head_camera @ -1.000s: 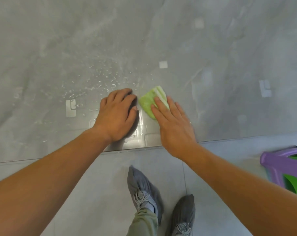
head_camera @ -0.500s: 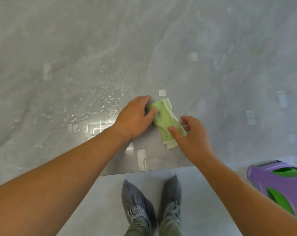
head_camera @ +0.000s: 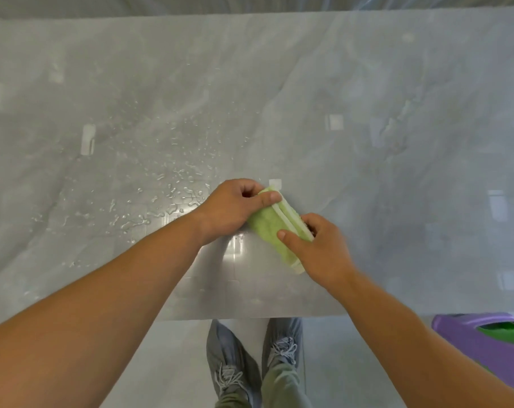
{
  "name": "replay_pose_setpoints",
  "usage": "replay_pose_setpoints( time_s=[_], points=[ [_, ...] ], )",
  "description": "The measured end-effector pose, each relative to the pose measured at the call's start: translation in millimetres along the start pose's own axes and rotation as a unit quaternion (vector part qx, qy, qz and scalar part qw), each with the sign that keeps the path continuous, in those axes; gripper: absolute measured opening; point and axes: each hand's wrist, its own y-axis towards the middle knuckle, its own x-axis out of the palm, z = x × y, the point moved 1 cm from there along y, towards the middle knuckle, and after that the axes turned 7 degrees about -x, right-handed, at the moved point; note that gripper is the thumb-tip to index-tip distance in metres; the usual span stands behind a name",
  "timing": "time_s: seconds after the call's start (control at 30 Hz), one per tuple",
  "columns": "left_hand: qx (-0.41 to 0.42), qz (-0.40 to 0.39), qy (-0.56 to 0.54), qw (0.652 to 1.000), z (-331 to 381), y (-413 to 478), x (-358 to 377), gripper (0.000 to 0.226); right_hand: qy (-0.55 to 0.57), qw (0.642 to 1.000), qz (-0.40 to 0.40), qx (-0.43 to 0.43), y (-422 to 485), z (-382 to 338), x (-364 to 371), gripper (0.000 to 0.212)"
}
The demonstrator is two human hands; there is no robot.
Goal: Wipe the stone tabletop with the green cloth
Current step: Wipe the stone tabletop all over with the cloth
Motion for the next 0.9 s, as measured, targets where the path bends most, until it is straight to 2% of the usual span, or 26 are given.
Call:
replay_pose_setpoints(
  time_s=[0.17, 0.27, 0.33, 0.5, 0.57, 0.63, 0.7, 0.77, 0.83, 0.9],
  points=[
    [-0.023, 0.007, -0.035, 0.999, 29.1, 5.0, -11.6, 0.043, 0.044, 0.998, -0.04, -0.027, 29.9, -23.0, -23.4, 0.024],
    [0.002, 0.043, -0.026, 0.999, 51.2, 17.0, -22.6, 0.03, 0.103, 0.994, -0.041, -0.001, 59.1, -37.5, -34.3, 0.023],
    [0.029, 0.069, -0.02, 0.997, 66.1, 27.8, -31.5, 0.022, 0.097, 0.995, -0.015, -0.028, 85.9, -48.7, -38.8, 0.02],
    [0.08, 0.117, -0.042, 0.989, 103.8, 67.8, -65.5, 0.025, -0.025, 0.986, 0.09, -0.139, 168.1, -89.9, -40.0, 0.02],
    [0.102, 0.116, -0.061, 0.986, 117.3, 89.3, -81.3, 0.027, -0.097, 0.969, 0.125, -0.191, 202.0, -108.5, -39.1, 0.017],
    [0.121, 0.128, -0.058, 0.983, 127.4, 113.7, -95.1, 0.028, -0.196, 0.936, 0.152, -0.248, 230.3, -123.0, -35.7, 0.015],
    [0.131, 0.146, 0.009, 0.981, 129.1, 135.2, -106.9, 0.033, -0.301, 0.903, 0.134, -0.275, 246.9, -125.4, -25.6, 0.022],
    [0.138, 0.153, 0.167, 0.964, 118.7, 149.7, -119.1, 0.045, -0.37, 0.878, 0.08, -0.293, 250.3, -117.7, -11.2, 0.03],
    [0.144, 0.173, 0.343, 0.912, 99.4, 156.6, -133.2, 0.056, -0.392, 0.854, 0.078, -0.332, 252.6, -111.9, -2.9, 0.034],
    [0.131, 0.197, 0.449, 0.862, 80.9, 160.2, -148.6, 0.063, -0.405, 0.832, 0.074, -0.372, 260.5, -113.6, -0.2, 0.041]
  ],
)
